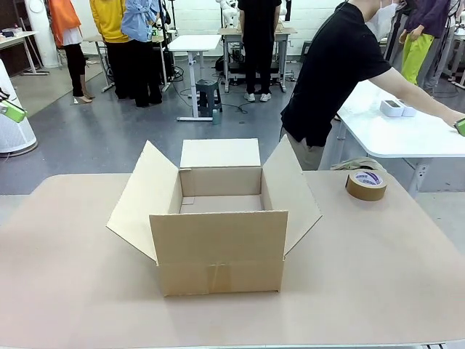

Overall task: Wrap the clocks to prevent damage.
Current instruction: Open the side flaps of the Package Box.

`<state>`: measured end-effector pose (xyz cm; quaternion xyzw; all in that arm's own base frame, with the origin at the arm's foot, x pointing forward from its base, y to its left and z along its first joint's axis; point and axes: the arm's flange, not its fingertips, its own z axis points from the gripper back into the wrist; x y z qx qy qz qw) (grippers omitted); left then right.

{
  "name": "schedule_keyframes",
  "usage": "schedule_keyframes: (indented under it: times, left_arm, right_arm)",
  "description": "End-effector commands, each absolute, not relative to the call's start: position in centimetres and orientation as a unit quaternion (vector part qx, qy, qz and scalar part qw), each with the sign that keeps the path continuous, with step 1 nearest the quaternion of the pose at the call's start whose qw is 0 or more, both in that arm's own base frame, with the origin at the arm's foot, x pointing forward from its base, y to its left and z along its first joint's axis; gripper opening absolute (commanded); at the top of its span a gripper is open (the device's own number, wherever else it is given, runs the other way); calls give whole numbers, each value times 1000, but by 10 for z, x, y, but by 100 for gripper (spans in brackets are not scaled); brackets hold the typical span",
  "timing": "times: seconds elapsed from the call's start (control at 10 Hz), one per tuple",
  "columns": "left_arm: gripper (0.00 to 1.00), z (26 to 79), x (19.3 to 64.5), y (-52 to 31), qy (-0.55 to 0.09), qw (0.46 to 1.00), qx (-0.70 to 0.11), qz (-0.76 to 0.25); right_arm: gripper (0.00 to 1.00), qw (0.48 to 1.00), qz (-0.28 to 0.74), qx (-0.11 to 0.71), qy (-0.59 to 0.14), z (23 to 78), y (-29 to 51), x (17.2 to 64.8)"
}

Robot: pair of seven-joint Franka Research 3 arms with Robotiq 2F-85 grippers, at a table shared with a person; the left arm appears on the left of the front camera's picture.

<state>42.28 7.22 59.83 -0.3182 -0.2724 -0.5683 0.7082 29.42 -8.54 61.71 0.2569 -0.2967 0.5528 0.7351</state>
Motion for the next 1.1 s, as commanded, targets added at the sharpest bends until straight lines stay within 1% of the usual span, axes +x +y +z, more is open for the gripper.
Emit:
schedule_keyframes:
  times: [0.0,0.5,0.6,0.7,0.9,1.0]
  left_arm:
    - [0,600,425,79,-267,701,-310,-584]
    - [0,603,426,76,-264,706,-292,-589]
    - [0,609,424,68,-257,718,-287,-580]
    - [0,620,418,55,-249,731,-271,-574]
    - [0,653,405,5,-190,795,-224,-531]
    - [0,666,400,-27,-162,824,-202,-504]
  right_arm:
    - [0,736,561,251,-285,616,-87,292]
    - [0,745,558,242,-276,618,-85,290]
    - [0,757,529,245,-294,623,-74,289]
    - [0,780,481,272,-292,629,-51,289]
    - [0,835,389,268,-283,644,28,287]
    - [0,856,351,272,-264,648,71,289]
